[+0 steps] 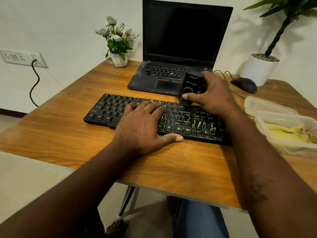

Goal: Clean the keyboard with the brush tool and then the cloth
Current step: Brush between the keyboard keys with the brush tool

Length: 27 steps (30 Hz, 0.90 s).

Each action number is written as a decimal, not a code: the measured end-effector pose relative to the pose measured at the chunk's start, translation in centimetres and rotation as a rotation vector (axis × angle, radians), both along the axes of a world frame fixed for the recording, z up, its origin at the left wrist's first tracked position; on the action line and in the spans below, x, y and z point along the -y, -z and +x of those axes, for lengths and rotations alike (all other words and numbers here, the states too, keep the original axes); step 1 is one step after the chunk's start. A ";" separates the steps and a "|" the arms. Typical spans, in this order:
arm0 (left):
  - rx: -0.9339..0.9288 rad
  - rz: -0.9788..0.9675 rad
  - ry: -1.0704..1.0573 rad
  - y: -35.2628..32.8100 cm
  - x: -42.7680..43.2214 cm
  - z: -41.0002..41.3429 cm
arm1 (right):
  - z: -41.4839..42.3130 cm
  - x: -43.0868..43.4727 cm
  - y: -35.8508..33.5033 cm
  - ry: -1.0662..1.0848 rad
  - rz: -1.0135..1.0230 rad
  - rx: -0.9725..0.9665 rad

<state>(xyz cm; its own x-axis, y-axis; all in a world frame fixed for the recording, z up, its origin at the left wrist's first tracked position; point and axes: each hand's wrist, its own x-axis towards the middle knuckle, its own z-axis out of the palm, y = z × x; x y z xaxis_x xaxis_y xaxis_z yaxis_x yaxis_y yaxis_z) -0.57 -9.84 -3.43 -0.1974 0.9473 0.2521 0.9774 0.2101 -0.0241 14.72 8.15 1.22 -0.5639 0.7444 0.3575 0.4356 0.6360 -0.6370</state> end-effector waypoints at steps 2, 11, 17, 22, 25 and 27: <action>0.000 -0.001 -0.002 0.0 0.0 0.0 | -1.2 0.4 0.2 -0.032 0.023 0.013; 0.026 -0.013 -0.002 -0.2 0.1 0.0 | -1.0 -0.9 -0.5 -0.025 -0.065 0.066; 0.023 -0.002 -0.001 -0.3 0.3 0.0 | -7.6 1.2 -0.8 -0.202 -0.070 0.068; 0.032 -0.017 -0.001 -0.3 0.3 -0.1 | -5.8 0.2 -1.8 -0.189 -0.089 0.168; 0.036 -0.030 -0.002 -0.4 0.2 -0.1 | -2.0 -1.0 -2.3 -0.123 -0.122 0.215; 0.034 -0.034 -0.002 -0.5 0.2 -0.1 | 0.1 -1.3 -2.4 -0.080 -0.109 0.197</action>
<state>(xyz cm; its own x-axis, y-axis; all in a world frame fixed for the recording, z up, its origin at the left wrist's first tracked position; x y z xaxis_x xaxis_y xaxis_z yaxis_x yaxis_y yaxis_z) -0.70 -10.04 -2.96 -0.2074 0.9548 0.2131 0.9773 0.2118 0.0023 14.80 9.43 3.58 -0.6737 0.7225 0.1552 0.5089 0.6059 -0.6114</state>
